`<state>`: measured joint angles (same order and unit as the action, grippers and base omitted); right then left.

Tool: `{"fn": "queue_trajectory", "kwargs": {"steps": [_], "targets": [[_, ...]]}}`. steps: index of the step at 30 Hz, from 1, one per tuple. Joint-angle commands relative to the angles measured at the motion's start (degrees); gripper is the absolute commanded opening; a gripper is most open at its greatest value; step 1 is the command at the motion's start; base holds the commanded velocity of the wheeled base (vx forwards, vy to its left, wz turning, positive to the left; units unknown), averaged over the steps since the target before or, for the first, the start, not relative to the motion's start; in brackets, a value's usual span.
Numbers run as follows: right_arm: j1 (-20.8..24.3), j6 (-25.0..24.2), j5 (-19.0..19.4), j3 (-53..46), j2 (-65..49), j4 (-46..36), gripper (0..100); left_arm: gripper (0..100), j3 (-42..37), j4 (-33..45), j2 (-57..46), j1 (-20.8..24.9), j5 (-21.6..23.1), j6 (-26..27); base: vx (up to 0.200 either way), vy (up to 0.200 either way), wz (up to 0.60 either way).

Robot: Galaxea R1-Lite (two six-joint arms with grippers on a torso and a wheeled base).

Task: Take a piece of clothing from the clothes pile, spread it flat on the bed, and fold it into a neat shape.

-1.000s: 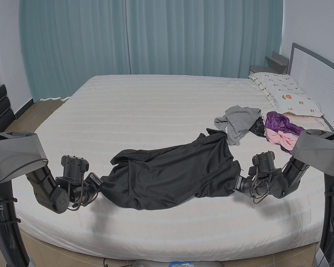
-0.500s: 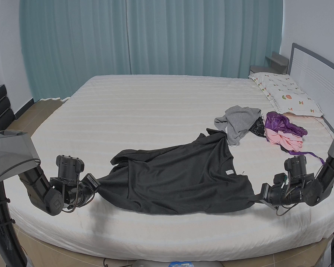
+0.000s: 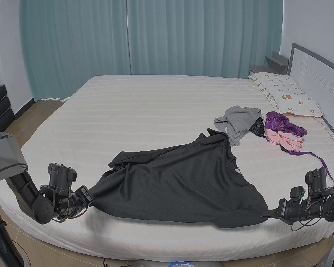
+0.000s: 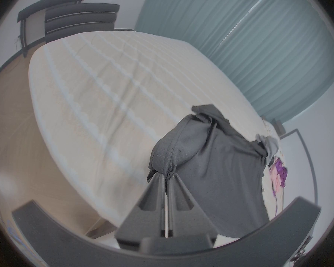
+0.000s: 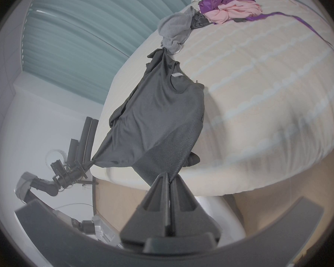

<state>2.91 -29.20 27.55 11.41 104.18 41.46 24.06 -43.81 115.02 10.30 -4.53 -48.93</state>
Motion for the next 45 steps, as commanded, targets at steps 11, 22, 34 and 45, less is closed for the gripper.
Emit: {"fn": "queue_trajectory", "kwargs": {"steps": [11,22,34,45], "targets": [[-4.7,4.5,-0.2,-6.6,-4.5,-0.2,0,0,-3.9,10.2,-4.8,3.3,0.1,5.9,0.000,0.000,0.00],[-4.9,10.2,-0.4,-10.9,-3.1,-0.4,0,0,-5.7,12.0,-4.5,4.5,0.1,8.9,0.000,0.000,0.00],[-4.8,14.2,-0.4,-9.4,12.4,5.6,0,100,-4.4,11.6,-0.8,6.8,2.8,8.9,0.000,0.000,0.00],[-4.8,13.3,-0.3,-9.5,18.0,20.9,100,100,-3.1,9.3,-0.5,6.4,2.9,7.3,0.000,0.000,0.00]]}}
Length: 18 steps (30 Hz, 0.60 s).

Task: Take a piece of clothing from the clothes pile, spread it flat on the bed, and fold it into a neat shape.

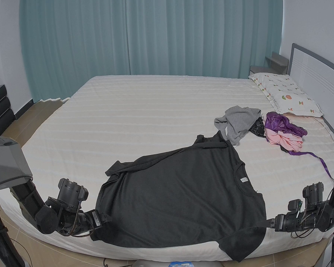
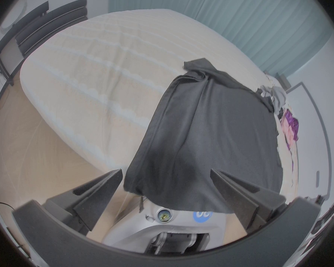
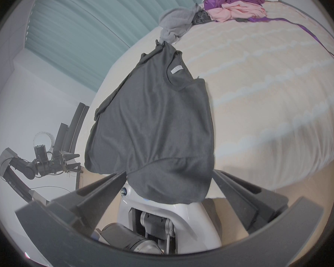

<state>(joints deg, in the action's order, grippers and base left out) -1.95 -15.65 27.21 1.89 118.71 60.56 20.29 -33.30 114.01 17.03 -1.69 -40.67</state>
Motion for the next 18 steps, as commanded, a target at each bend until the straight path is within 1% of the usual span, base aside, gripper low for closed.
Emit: {"fn": "queue_trajectory", "kwargs": {"steps": [1,4,9,12,13,15,16,17,18], "targets": [[0.0,-0.3,0.0,0.1,3.5,2.6,100,100,1.2,-1.9,0.3,-0.5,0.0,-1.9,0.000,0.000,0.00],[0.3,-0.3,-0.1,0.8,3.4,4.9,100,100,2.9,-2.5,0.2,-0.5,-0.1,-4.1,0.000,0.000,0.00],[1.1,-1.8,-0.8,3.6,2.3,5.7,100,100,4.8,-2.6,0.3,-0.5,0.1,-5.3,0.000,0.000,0.00],[3.6,-7.0,-3.1,7.5,1.5,5.6,100,100,6.3,-2.6,0.3,-0.6,0.1,-7.6,0.000,0.000,0.00],[3.6,-7.0,-3.1,7.5,1.5,5.6,100,100,6.3,-2.6,0.3,-0.6,0.1,-7.6,0.000,0.000,0.00],[6.6,-11.8,-5.1,10.2,1.5,5.7,100,100,6.8,-2.6,-0.6,-0.6,0.1,-9.7,0.000,0.000,0.00],[7.4,-13.0,-5.7,10.9,1.6,5.7,100,100,6.8,-2.6,-0.9,-0.6,0.2,-10.0,0.000,0.000,0.00],[7.4,-13.0,-5.7,10.9,1.6,5.7,100,100,6.8,-2.6,-0.9,-0.6,0.2,-10.0,0.000,0.000,0.00],[8.6,-15.1,-6.2,11.8,2.0,5.8,100,100,6.8,-2.6,-1.1,-0.7,0.7,-10.1,0.000,0.000,0.00]]}}
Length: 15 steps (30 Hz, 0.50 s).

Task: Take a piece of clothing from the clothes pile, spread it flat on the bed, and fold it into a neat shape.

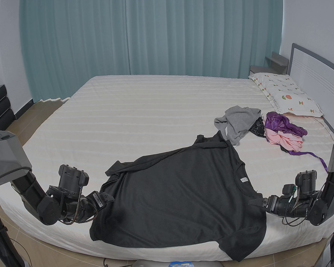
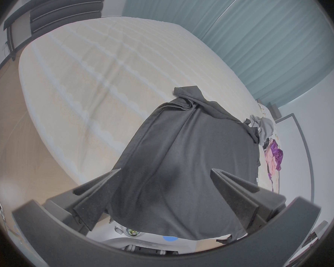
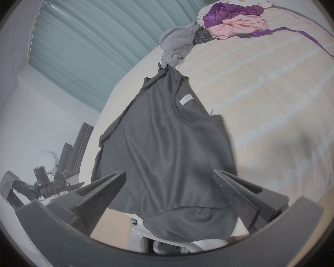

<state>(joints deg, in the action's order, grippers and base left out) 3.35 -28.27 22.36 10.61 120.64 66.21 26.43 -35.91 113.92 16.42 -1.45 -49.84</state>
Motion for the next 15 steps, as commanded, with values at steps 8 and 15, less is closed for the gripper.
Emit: {"fn": "queue_trajectory", "kwargs": {"steps": [8,15], "targets": [[5.3,-14.4,-0.6,5.8,1.6,0.2,100,100,1.3,0.0,-0.7,-1.7,5.3,-1.9,0.150,0.000,0.00],[5.3,-17.1,1.8,5.5,3.6,2.0,100,100,7.3,0.5,1.4,-3.1,5.9,-2.1,0.000,0.000,0.00]]}}
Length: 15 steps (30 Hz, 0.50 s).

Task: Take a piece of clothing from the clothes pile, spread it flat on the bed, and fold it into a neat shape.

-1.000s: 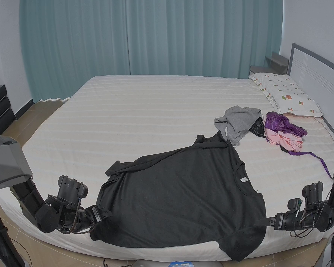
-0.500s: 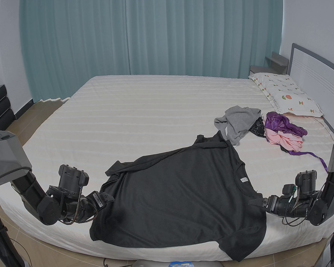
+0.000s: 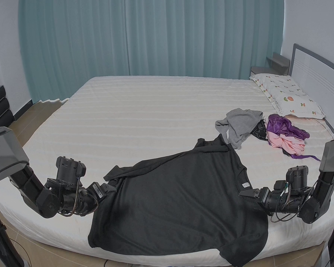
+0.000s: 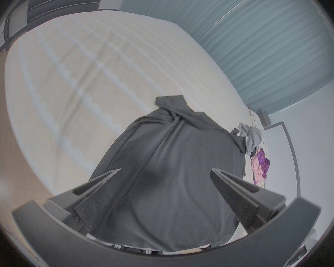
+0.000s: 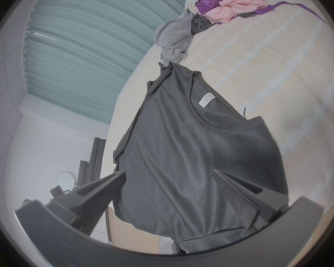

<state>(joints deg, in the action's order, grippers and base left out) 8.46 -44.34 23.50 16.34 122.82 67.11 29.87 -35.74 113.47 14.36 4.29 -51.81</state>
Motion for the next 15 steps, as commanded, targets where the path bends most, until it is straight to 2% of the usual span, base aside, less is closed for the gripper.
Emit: {"fn": "queue_trajectory", "kwargs": {"steps": [1,7,13,15], "targets": [[0.3,-1.6,0.7,-0.3,1.5,1.6,100,100,5.2,0.4,3.0,-1.2,0.0,0.0,0.000,0.000,0.00],[0.3,-4.0,0.7,-0.3,2.6,3.0,100,100,13.1,0.6,8.4,-2.4,-0.6,0.1,0.000,0.000,0.00],[0.4,-4.1,0.7,0.1,3.7,3.0,100,100,20.4,0.6,13.8,-3.2,-0.8,0.6,0.000,0.000,0.00],[0.4,-4.2,0.7,0.0,3.8,3.1,100,100,25.8,1.2,16.6,-3.7,-1.0,0.7,0.000,0.000,0.00]]}}
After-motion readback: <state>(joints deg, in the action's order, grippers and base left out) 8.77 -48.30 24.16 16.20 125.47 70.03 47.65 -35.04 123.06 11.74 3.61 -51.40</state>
